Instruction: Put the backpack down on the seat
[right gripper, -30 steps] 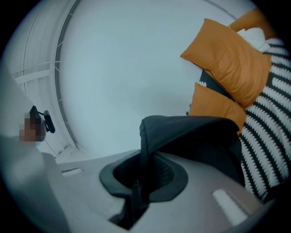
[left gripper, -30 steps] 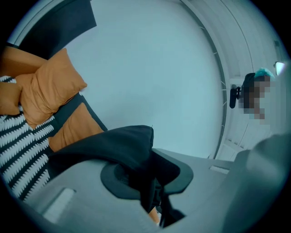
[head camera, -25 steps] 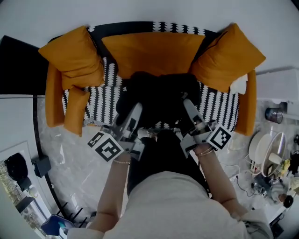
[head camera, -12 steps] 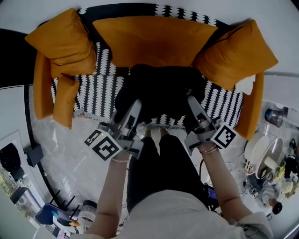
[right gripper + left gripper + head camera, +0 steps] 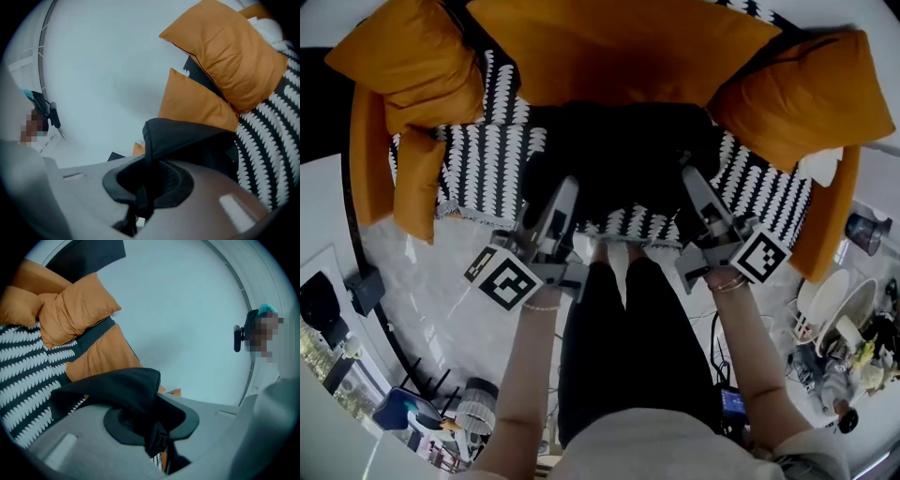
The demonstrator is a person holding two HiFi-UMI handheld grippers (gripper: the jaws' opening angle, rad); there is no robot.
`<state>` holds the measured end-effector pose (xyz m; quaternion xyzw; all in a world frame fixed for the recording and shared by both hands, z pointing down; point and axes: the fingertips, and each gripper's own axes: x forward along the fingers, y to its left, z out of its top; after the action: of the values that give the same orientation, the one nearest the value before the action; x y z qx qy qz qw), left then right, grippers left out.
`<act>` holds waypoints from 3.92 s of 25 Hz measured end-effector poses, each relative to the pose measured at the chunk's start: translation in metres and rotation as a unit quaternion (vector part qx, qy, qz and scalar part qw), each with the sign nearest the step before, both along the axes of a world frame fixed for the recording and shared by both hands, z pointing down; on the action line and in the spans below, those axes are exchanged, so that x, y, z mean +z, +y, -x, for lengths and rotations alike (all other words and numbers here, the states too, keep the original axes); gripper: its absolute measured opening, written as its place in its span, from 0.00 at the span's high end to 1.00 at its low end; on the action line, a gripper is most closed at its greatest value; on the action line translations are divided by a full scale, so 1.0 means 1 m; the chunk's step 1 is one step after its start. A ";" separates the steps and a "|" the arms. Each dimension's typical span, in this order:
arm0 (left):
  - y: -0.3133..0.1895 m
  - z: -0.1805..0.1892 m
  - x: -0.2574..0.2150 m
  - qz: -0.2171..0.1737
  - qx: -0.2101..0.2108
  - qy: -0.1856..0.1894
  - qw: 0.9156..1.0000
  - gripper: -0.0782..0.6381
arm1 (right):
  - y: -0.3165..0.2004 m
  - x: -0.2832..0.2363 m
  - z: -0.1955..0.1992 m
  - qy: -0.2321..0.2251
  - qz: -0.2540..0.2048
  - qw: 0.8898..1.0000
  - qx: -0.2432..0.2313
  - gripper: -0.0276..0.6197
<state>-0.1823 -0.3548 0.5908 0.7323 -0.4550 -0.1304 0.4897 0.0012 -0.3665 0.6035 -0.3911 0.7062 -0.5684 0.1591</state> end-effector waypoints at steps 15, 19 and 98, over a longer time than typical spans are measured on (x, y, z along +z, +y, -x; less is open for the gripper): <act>-0.029 -0.011 0.084 0.020 0.001 -0.038 0.999 0.79 | -0.015 0.086 -0.007 0.018 0.027 0.999 0.020 0.86; -0.033 -0.005 0.108 0.049 -0.019 -0.043 0.998 0.79 | -0.012 0.110 -0.019 0.036 0.051 0.998 0.026 0.80; 0.023 -0.011 -0.247 -0.152 0.059 -0.009 0.987 0.81 | 0.033 -0.271 0.052 0.008 -0.178 0.984 -0.028 0.73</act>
<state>-0.1711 -0.3320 0.3435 0.8249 -0.3904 -0.1626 0.3752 -0.0511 -0.3336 0.3324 -0.3409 0.8081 -0.4348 0.2045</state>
